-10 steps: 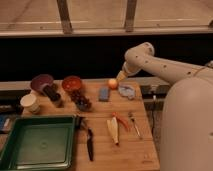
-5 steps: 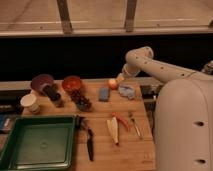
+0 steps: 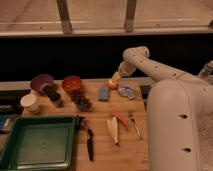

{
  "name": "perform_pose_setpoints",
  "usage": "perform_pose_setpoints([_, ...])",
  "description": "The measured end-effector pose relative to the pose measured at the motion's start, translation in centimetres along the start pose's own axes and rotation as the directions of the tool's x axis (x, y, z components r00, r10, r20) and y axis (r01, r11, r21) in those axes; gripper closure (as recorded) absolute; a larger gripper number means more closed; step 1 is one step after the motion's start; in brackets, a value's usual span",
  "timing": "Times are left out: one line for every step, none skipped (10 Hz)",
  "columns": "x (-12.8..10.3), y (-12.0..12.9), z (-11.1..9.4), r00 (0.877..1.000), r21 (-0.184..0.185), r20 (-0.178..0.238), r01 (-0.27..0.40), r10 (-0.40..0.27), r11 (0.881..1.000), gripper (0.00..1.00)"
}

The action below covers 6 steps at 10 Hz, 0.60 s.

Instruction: Place apple in purple bowl

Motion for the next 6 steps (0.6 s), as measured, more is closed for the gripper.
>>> perform_pose_setpoints([0.0,-0.3,0.7,1.000,-0.011,-0.013,0.011,-0.011,1.000,0.30])
perform_pose_setpoints([-0.3,-0.1,1.3,0.999,-0.020,-0.024,0.025,-0.026,0.999,0.30])
perform_pose_setpoints([-0.5,0.2,1.9,0.999,-0.028,-0.034,0.038,-0.039,0.999,0.30])
perform_pose_setpoints([-0.6,0.2,2.5,0.998,-0.040,-0.040,0.043,-0.044,0.998,0.30])
perform_pose_setpoints([-0.8,0.1,3.1,0.998,-0.057,-0.042,0.044,-0.047,0.997,0.30])
perform_pose_setpoints([-1.0,0.2,3.4,0.998,-0.066,-0.043,0.049,-0.052,0.997,0.30])
